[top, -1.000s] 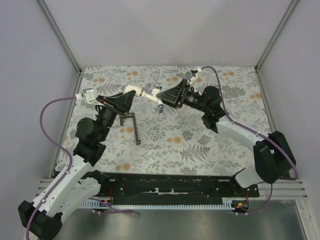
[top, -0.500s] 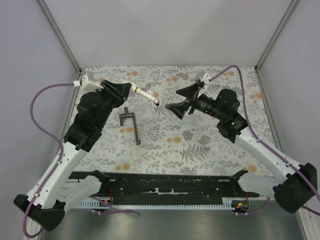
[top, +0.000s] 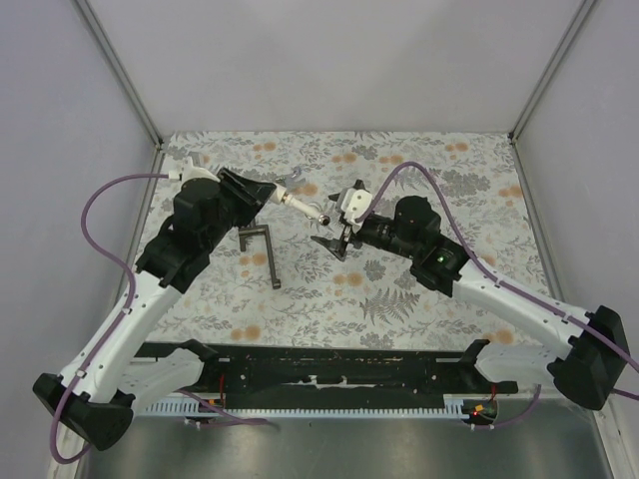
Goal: Install the water faucets
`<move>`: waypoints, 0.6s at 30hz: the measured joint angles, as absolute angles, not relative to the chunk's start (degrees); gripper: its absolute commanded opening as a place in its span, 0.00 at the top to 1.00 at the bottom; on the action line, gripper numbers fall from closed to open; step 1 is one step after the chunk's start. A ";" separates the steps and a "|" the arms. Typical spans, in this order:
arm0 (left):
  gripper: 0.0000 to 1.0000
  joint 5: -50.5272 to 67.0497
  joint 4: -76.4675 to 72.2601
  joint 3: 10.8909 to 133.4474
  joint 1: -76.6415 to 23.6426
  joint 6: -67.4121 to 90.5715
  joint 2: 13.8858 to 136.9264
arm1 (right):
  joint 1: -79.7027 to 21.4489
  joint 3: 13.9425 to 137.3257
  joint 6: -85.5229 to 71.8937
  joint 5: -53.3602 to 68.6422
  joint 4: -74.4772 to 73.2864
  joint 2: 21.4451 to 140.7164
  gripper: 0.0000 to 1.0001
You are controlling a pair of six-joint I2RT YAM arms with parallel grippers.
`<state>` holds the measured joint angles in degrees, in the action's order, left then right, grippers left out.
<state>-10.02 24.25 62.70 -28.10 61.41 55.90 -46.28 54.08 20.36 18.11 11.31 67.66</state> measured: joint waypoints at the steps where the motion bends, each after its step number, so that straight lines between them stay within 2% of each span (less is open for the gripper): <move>1: 0.98 -9.76 24.32 62.85 -28.10 61.78 55.96 | -46.54 54.08 21.19 17.52 11.46 68.38 0.09; 6: 0.98 -7.92 24.25 63.40 -28.10 62.72 56.12 | -47.20 53.98 23.40 14.57 14.55 72.69 0.19; 8: 0.98 -7.14 24.14 63.40 -28.10 62.94 56.16 | -47.29 53.78 23.18 13.61 16.84 74.02 0.26; 11: 0.98 -6.37 23.77 63.40 -28.10 63.02 56.16 | -47.29 53.78 22.06 12.78 19.88 75.59 0.45; 13: 0.98 -5.72 22.90 63.37 -28.10 63.02 56.12 | -47.29 53.78 20.38 12.71 21.30 76.20 0.64; 15: 0.98 -5.43 20.69 62.81 -28.10 62.89 55.75 | -47.22 53.78 18.33 12.97 22.44 76.51 0.88; 16: 0.98 -5.43 19.44 62.04 -28.08 62.89 55.29 | -47.03 53.80 16.82 13.32 22.94 76.58 0.95; 18: 0.98 -5.37 16.56 59.90 -28.10 62.52 53.93 | -46.33 53.80 13.19 14.79 23.33 76.58 0.99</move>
